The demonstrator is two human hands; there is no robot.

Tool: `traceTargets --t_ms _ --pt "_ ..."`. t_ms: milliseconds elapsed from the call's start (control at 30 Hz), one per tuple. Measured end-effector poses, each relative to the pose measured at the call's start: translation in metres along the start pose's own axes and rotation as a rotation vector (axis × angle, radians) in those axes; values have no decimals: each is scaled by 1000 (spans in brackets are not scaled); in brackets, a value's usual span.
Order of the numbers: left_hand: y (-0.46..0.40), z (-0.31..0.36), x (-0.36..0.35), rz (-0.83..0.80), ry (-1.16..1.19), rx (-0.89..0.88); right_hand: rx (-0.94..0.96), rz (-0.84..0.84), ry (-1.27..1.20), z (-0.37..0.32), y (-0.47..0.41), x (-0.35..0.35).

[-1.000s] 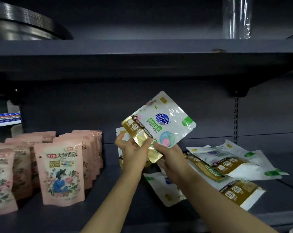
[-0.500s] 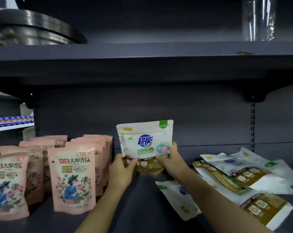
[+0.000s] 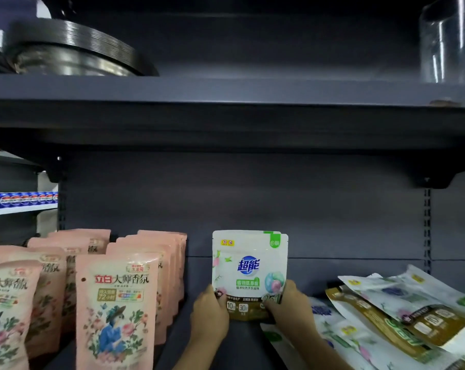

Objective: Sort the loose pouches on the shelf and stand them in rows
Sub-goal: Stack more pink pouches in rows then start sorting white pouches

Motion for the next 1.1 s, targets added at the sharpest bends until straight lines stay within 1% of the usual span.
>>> traceTargets --t_ms 267,600,700,733,800,867,900,933,967,1000,1033,1100 --pt "10 -7 -7 -85 -151 16 68 42 46 -2 10 0" --pt "18 -7 -7 -135 -152 2 74 19 51 0 13 0" --pt "21 -7 -6 -140 -108 29 57 20 -18 0 14 4" --pt "23 -5 -1 -110 -101 42 51 28 -70 -1 14 8" --pt "28 7 19 54 -146 11 51 45 -150 -6 17 23" --pt "36 30 39 246 -147 -135 66 64 -151 -9 19 40" --pt "41 43 43 303 -126 -226 72 72 -120 -9 20 49" --pt "46 57 42 305 -116 -298 83 81 -74 -9 21 57" --pt "49 68 36 256 -119 -335 95 89 -34 -8 22 64" --pt "52 75 25 175 -132 -317 103 94 -9 -6 23 70" --pt "54 79 12 79 -151 -252 105 96 10 -4 26 76" --pt "60 72 -19 -129 -150 -64 108 95 39 2 33 85"
Point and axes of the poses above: each hand's wrist, its own y-axis away from the middle knuckle, its own x-axis out of the back of the hand, z = x × y, the point moved 9 cm from there along -y, towards the middle knuckle, and after that the axes turned 1 degree about -z, right-handed, at the moved point
